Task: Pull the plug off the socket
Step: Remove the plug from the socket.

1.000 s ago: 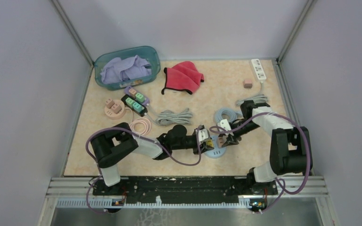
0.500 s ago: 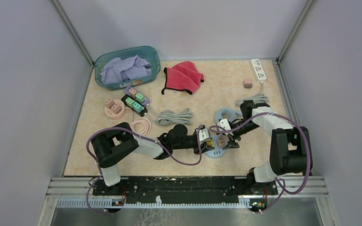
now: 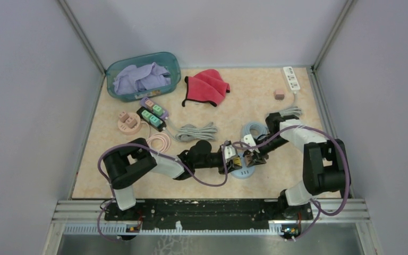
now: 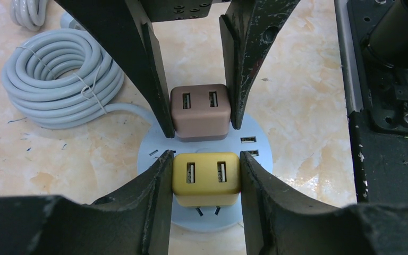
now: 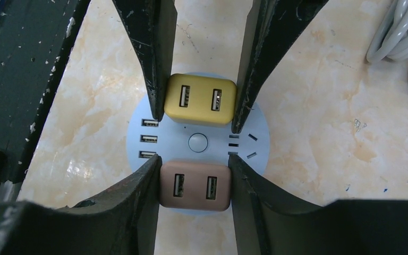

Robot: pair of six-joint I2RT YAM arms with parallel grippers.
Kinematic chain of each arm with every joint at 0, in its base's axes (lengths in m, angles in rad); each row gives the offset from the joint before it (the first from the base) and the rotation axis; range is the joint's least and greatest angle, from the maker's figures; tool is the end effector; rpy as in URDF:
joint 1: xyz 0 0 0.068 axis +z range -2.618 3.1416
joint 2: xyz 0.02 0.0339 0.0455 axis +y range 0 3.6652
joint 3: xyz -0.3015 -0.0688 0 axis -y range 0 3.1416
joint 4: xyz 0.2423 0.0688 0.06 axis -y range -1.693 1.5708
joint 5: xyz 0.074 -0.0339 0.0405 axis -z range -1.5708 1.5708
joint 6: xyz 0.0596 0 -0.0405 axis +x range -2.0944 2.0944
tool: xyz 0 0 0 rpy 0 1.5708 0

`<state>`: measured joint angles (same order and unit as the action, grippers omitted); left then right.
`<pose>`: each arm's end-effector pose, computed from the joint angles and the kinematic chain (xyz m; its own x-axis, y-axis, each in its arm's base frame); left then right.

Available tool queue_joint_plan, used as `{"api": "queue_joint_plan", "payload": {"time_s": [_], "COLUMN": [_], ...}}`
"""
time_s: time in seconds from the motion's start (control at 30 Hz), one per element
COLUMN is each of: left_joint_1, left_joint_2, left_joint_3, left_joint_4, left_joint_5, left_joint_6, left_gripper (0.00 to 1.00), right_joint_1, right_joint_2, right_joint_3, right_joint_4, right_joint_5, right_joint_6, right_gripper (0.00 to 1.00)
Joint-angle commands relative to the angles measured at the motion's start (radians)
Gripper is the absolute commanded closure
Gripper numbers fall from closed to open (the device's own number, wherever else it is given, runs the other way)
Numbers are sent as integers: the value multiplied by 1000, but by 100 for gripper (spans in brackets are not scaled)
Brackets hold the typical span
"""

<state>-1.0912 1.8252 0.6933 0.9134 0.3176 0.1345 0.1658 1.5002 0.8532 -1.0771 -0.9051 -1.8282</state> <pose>0.1591 -0.3463 0.1831 0.0328 0.2131 -0.9765 0.9880 0.1406 0.0638 0.2007 0.0811 0.2066 0.2322 -0.5667 -0.7905 -0.9468 -0.3178 -0.0502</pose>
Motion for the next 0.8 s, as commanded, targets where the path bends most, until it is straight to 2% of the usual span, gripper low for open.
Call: {"api": "queue_joint_plan", "payload": {"time_s": [0.0,0.4,0.53,0.67,0.77], "left_joint_1": [-5,-6,-6,-5,-6], "left_joint_2": [27,33,38,42,45], "left_joint_3": [20,32,40,44,49], "left_joint_4": [-6,-31,-44,-49,-54], "left_joint_5": [21,16,21,20,21], "left_joint_6": [-2,-1,-3,-3,-4], "left_gripper": [100,100,100,100,100], "right_joint_1": [14,-109,-70,13,18], "right_joint_2": [-7,10,-11,-8,2], "right_joint_3": [53,108,63,73,94], "right_joint_4": [-31,-91,-72,-76,-92], "right_joint_5": [-12,-116,-134,-177,-238], "right_joint_6": [25,38,-4,-8,-10], "right_gripper": [88,99,100,100,100]}}
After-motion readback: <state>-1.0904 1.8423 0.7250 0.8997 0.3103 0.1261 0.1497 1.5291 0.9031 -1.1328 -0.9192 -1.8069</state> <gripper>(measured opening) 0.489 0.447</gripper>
